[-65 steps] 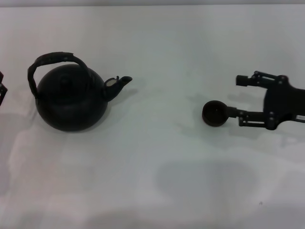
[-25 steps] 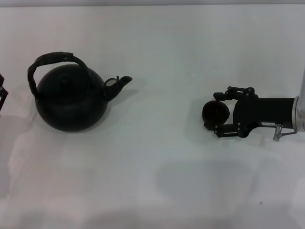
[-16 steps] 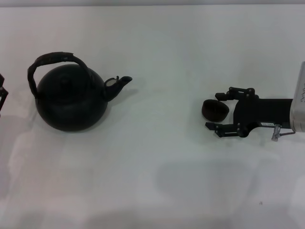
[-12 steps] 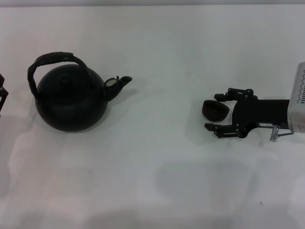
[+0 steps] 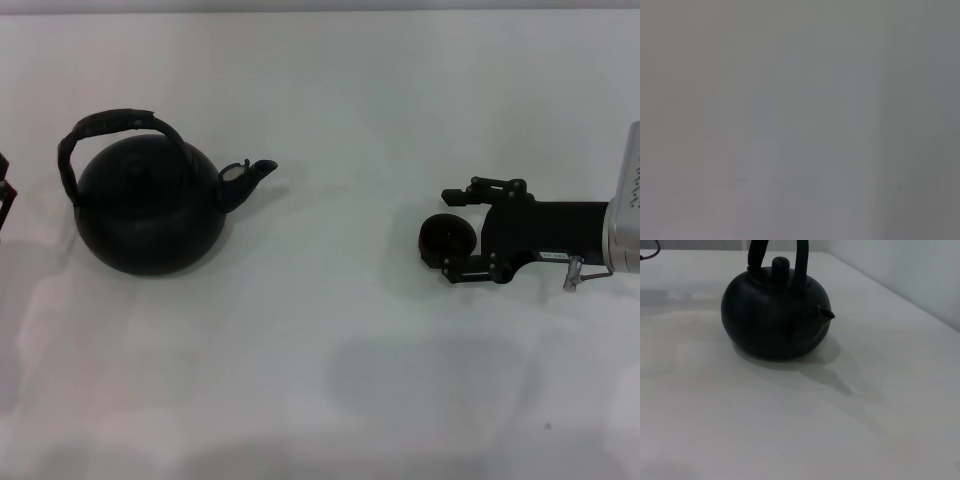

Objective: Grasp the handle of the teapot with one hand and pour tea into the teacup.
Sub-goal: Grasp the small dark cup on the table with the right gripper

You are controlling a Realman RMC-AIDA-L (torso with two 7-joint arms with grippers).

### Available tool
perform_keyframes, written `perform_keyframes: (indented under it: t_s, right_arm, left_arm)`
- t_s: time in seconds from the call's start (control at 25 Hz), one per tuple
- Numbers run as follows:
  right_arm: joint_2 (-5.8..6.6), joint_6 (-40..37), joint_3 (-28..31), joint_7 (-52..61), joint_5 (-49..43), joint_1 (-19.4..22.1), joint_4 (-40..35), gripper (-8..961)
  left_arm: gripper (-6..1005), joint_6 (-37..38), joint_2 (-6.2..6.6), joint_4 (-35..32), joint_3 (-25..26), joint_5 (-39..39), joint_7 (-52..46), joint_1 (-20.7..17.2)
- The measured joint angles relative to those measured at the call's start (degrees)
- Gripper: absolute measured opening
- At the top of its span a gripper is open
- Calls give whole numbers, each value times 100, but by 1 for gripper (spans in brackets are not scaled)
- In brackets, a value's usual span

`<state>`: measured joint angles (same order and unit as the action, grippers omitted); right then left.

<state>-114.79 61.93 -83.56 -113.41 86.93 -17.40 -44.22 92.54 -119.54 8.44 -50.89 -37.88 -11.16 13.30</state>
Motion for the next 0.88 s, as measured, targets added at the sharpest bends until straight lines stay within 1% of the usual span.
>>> perform_keyframes:
  t_s: [0.88]
  right_arm:
    - [0,-121,-11,-149,-54,0,191,833]
  left_arm:
    - [772,-8,10,-31,0,0,0,14]
